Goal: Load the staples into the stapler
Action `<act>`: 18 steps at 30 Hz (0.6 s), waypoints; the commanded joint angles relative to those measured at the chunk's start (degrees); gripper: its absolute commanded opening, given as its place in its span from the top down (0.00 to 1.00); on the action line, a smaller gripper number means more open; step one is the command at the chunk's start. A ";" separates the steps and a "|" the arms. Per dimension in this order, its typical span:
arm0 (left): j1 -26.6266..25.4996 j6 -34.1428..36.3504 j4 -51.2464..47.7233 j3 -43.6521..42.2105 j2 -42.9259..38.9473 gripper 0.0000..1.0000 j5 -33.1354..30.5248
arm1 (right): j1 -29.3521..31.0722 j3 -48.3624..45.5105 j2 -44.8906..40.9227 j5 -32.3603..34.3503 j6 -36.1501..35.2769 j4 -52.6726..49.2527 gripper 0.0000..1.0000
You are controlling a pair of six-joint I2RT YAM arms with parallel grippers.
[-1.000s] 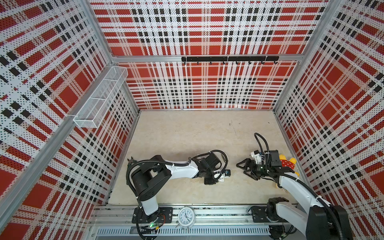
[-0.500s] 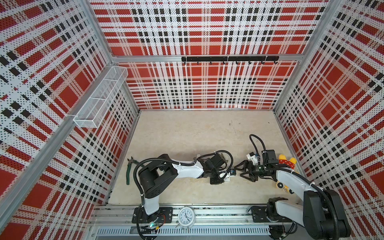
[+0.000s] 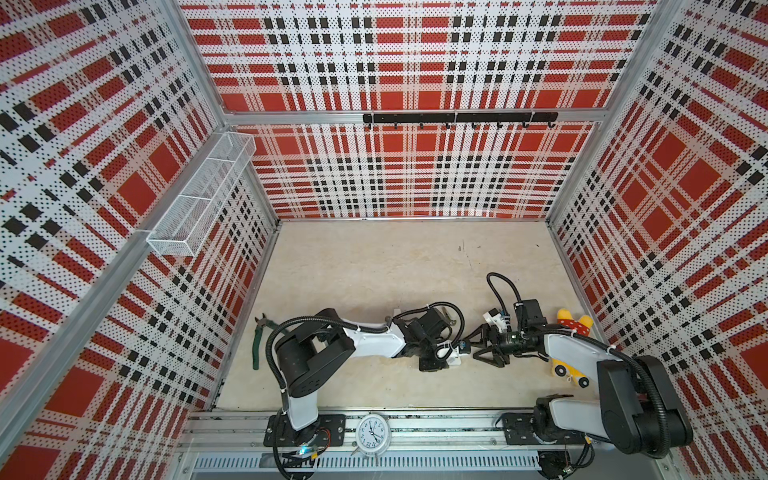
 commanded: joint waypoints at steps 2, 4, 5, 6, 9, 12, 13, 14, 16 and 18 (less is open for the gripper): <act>0.58 -0.43 -0.62 -1.17 -0.71 0.59 0.86 | 1.67 -0.38 1.37 -1.61 2.19 6.09 0.19; 0.58 -0.96 -0.03 -0.96 -0.12 0.60 0.22 | 2.23 -0.85 2.04 -1.41 2.86 7.22 0.19; 0.61 -1.17 0.19 -1.01 0.14 0.62 0.11 | 2.39 -1.18 2.25 -1.89 3.48 8.56 0.19; 0.67 -1.23 0.29 -1.04 0.30 0.62 0.33 | 2.47 -1.52 2.38 -2.20 4.30 9.92 0.19; 0.67 -1.28 0.65 -1.38 0.57 0.63 0.41 | 3.11 -1.47 3.42 -1.78 4.55 10.49 0.19; 0.67 -1.38 1.09 -1.82 0.51 0.62 0.56 | 3.92 -1.67 4.64 -1.89 4.74 11.16 0.20; 0.67 -1.40 1.25 -2.04 0.48 0.62 0.63 | 4.36 -1.51 4.90 -1.64 4.40 10.43 0.20; 0.67 -1.37 1.43 -2.17 0.48 0.62 0.63 | 4.81 -1.34 5.26 -1.35 4.11 10.01 0.20; 0.67 -1.38 1.82 -2.31 0.57 0.62 0.46 | 5.28 -1.70 5.62 -1.34 4.74 10.98 0.20; 0.67 -1.38 2.22 -2.52 0.64 0.63 0.53 | 5.65 -2.09 5.95 -1.62 5.49 11.90 0.21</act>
